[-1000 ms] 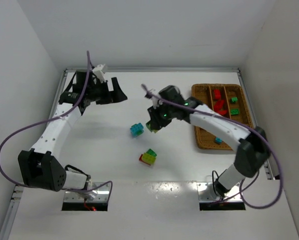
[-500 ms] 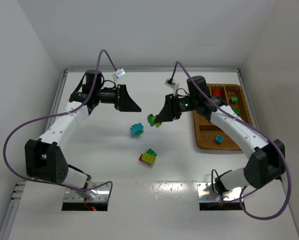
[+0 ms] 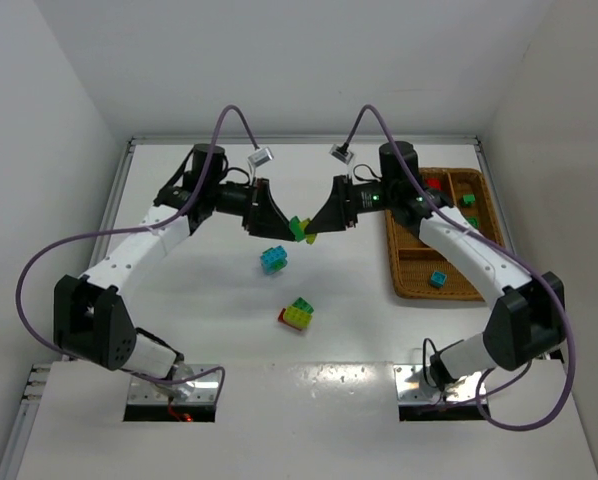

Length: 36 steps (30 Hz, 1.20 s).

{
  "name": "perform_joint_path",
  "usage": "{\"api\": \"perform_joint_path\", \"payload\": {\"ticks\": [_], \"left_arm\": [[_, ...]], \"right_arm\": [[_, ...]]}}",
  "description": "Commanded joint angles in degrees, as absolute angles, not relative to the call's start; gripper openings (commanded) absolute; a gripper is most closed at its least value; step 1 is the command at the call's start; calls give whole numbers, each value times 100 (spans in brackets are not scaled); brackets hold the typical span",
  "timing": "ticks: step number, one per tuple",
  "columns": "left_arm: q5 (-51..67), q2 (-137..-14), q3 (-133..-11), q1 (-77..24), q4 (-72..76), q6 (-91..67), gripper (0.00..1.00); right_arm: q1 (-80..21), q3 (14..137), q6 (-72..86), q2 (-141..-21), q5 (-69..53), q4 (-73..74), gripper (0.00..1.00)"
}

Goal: Sort the legos into containers by color

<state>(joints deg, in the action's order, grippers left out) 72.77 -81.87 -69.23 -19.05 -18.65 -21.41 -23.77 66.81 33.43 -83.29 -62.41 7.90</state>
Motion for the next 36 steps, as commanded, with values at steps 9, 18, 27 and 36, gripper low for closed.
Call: {"api": "perform_joint_path", "payload": {"ticks": [9, 18, 27, 36], "left_arm": [[7436, -8314, -7260, -2241, -1644, -1986, 64], [7191, -8429, -7321, -2241, -1644, -2039, 5], [6285, -8305, -7110, -1574, -1644, -2434, 0], [3565, -8657, -7706, -2082, -2767, -2260, 0]], "right_arm": [[-2479, 7075, 3208, -8534, -6460, 677, 17], [-2330, 7022, 3156, -8404, -6189, 834, 17], [-1267, 6707, 3084, -7744, -4258, 1431, 17], [-379, 6504, 4069, -7997, 544, 2742, 19]]}}
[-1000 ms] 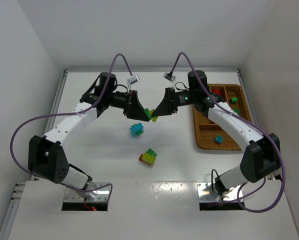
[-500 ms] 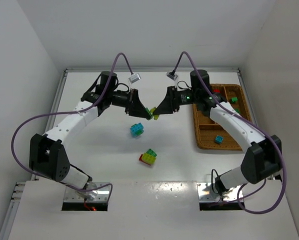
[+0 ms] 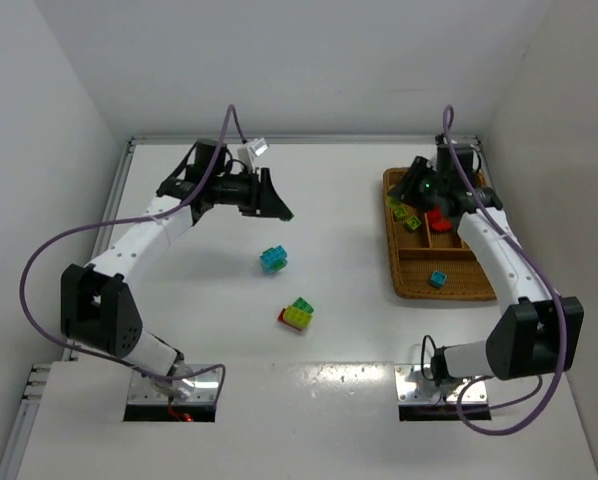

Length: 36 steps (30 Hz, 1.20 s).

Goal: Sort the legos into containers by color

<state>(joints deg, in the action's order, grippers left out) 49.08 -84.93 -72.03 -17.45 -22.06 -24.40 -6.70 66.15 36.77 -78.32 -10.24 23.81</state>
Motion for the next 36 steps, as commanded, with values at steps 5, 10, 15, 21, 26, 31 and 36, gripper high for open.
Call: {"api": "perform_joint_path", "payload": {"ticks": [5, 10, 15, 21, 26, 31, 36], "left_arm": [[2813, -8912, -7998, -2548, -3182, -2223, 0], [2453, -9254, -8209, -2952, -3182, -2469, 0], [2276, -9623, -8499, -3444, -3182, -2663, 0], [2224, -9931, -8903, -3718, -3182, -2725, 0], [2224, -10396, -9367, -4033, -3182, -2777, 0], [2346, -10959, -9983, -4297, -3182, -2830, 0], [2618, -11504, -10633, -4622, -3182, -2708, 0]], "right_arm": [[-114, 7038, 3946, -9093, 686, 2689, 22], [-62, 7567, 3727, -9992, 721, 2742, 32], [-62, 8015, 3727, -10494, 888, 2934, 68], [-9, 7999, 3779, -9944, 1239, 3059, 80], [412, 7173, 3981, -8580, 1258, 2900, 54], [844, 6435, 4043, -7534, 827, 3154, 28], [1124, 5802, 4043, -6568, 406, 3506, 26]]}}
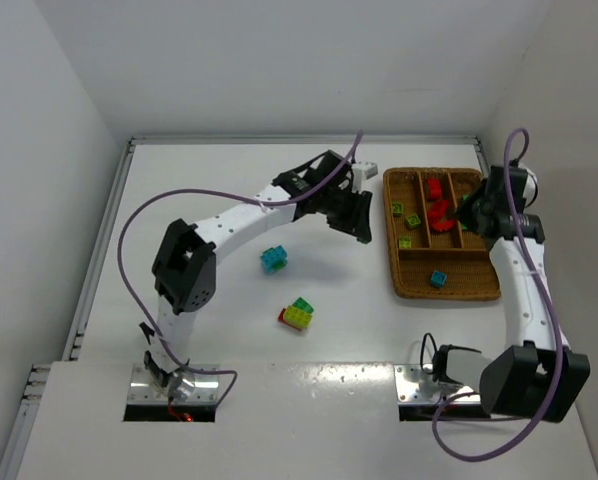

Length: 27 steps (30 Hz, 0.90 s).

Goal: Sort the legos into containers by color

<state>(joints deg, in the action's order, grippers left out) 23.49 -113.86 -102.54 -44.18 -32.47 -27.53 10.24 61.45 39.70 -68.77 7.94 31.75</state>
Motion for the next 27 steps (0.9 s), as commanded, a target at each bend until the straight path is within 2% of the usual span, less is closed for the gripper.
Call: {"api": "perform_joint_path", "payload": {"ticks": [1, 4, 5, 6, 9, 12, 14, 18, 19, 24, 25, 26, 27], "left_arm": [[2724, -11644, -10704, -4623, -3182, -2707, 0], [3356, -11856, -10925, -4685, -3182, -2593, 0], [3558, -11856, -10994, -4685, -3077, -2593, 0], [4116, -11935, -11056, -4685, -2885, -2593, 0], [4657, -12111, -11258, -4685, -2770, -2645, 0], [4580, -12277, -11469, -4746, -2707, -2759, 0], [4579, -12409, -11592, -4746, -2707, -2812, 0], [5070, -12112, -11129, -4492, -2516, -2533, 0], [5454, -11963, -10666, -4422, -2366, -2479, 0], [6582, -10971, -9353, -3763, -1469, -2399, 0], [6496, -10864, -9117, -3692, -1468, -2399, 0], [5921, -10768, -9001, -3639, -1468, -2399, 0], [5550, -10697, -8930, -3526, -1781, -2452, 0]], "right_arm": [[1125, 5801, 4043, -6470, 404, 3576, 27], [1125, 5739, 3991, -6346, 27, 3831, 39], [1125, 5670, 3990, -6346, -104, 3902, 46], [1125, 5591, 3990, -6285, -245, 3902, 49], [1063, 5362, 4042, -6205, -422, 3973, 55], [1116, 5300, 4148, -6047, -141, 4025, 56], [1116, 5352, 4035, -6099, -410, 3973, 56], [1055, 5300, 3551, -6372, -2122, 3423, 56], [1055, 5126, 3551, -6424, -2936, 3201, 56], [950, 4764, 3244, -6503, -4866, 2111, 56], [880, 4764, 3165, -6565, -5000, 2162, 58], [687, 4877, 2990, -6722, -4862, 2319, 59], [572, 5087, 2901, -6828, -4312, 2755, 59]]}}
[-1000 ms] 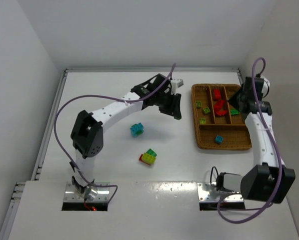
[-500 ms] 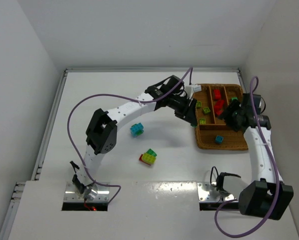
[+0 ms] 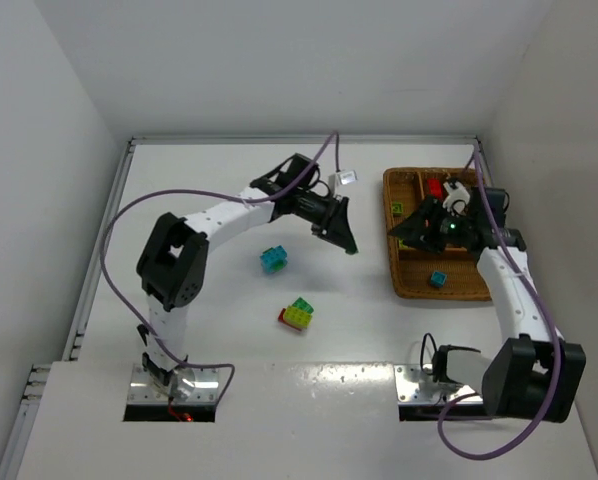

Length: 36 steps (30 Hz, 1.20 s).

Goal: Sort the legos into containers by color

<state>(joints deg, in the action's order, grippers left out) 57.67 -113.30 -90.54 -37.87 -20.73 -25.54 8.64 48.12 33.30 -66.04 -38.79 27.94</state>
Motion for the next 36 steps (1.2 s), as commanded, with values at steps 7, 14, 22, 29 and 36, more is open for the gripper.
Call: {"api": "perform_joint_path", "payload": {"ticks": [7, 14, 22, 29, 36], "left_arm": [[2226, -11636, -9694, -3839, -4173, -2399, 0], [547, -12031, -10043, -4306, -4769, -2646, 0], [-114, -12560, -10555, -4465, -5177, -2698, 76], [9, -11901, -11074, -4290, -5194, -2637, 89], [-17, -10601, -10856, -2630, -5247, -2925, 89]], "right_arm": [[-289, 5440, 2804, -7277, -2444, 3445, 59], [-1248, 5441, 2724, -7338, -1126, 3384, 60], [-1248, 5388, 3111, -6962, -413, 3322, 61], [-1774, 5203, 3172, -7022, -546, 3191, 61], [-2926, 5142, 3910, -7593, -1, 2550, 69]]}}
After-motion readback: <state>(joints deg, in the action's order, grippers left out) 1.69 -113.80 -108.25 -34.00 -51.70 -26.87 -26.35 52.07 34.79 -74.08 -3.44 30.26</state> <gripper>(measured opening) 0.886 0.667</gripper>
